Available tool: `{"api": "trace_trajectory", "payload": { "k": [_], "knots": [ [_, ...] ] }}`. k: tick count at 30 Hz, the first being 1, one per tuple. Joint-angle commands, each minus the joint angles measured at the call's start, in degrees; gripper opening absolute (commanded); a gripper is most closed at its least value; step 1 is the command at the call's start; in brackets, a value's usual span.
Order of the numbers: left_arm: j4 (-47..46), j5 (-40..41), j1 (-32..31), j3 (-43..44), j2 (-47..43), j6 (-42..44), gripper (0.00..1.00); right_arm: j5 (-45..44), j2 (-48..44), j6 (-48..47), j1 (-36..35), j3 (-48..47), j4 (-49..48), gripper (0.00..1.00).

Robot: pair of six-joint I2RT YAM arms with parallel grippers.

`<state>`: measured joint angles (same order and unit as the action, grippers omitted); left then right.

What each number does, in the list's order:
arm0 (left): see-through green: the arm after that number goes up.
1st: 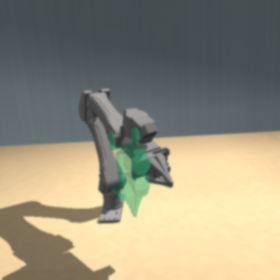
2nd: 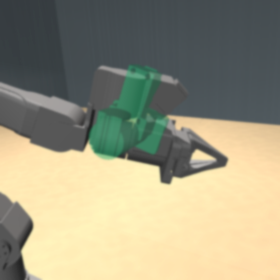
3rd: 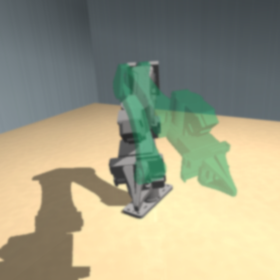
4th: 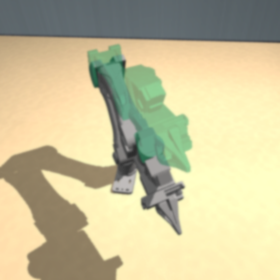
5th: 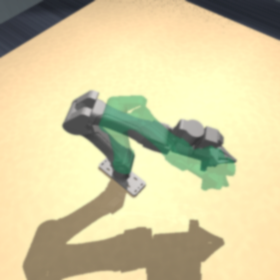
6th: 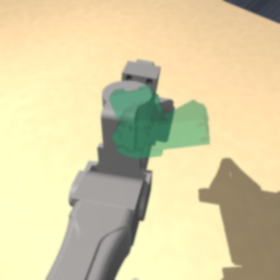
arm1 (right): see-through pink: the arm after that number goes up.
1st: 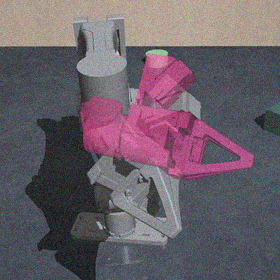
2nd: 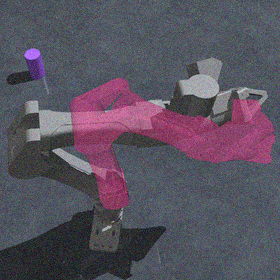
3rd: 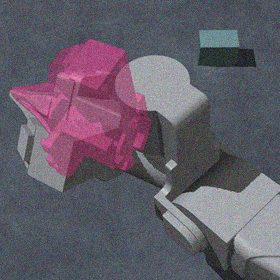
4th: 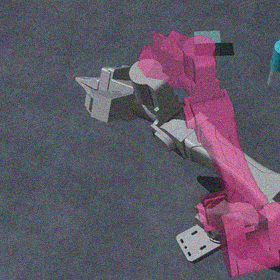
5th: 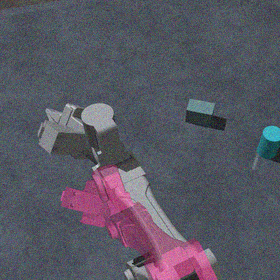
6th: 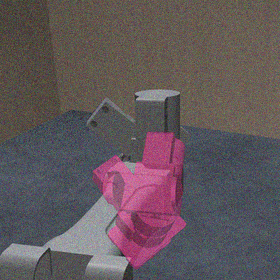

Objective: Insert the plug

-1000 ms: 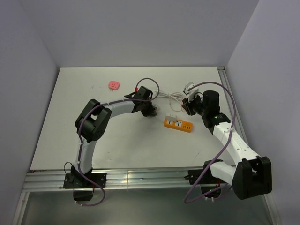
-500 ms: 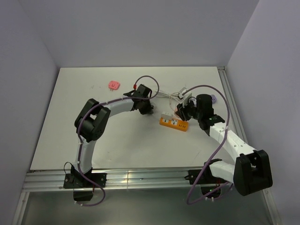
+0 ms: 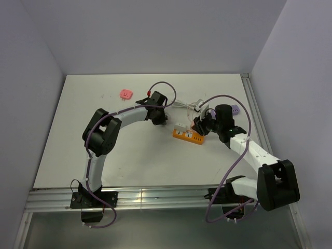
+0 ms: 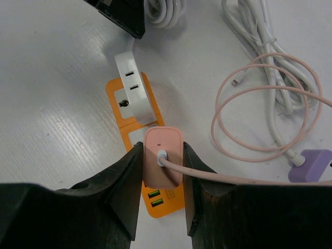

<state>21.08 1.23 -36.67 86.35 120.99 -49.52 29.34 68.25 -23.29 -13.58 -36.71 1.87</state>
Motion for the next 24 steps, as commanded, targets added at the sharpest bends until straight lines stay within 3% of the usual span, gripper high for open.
{"api": "trace_trajectory", "payload": {
  "k": [1,24],
  "knots": [
    [1.24,2.90,0.37,1.90,0.92,3.11,0.00,3.87,1.18,-3.95,-0.30,-0.73,-3.10,0.00],
    [-0.25,0.26,0.28,1.37,1.09,2.32,0.00,8.89,6.63,-11.16,-0.30,-4.24,-2.22,0.00]
  ]
}}
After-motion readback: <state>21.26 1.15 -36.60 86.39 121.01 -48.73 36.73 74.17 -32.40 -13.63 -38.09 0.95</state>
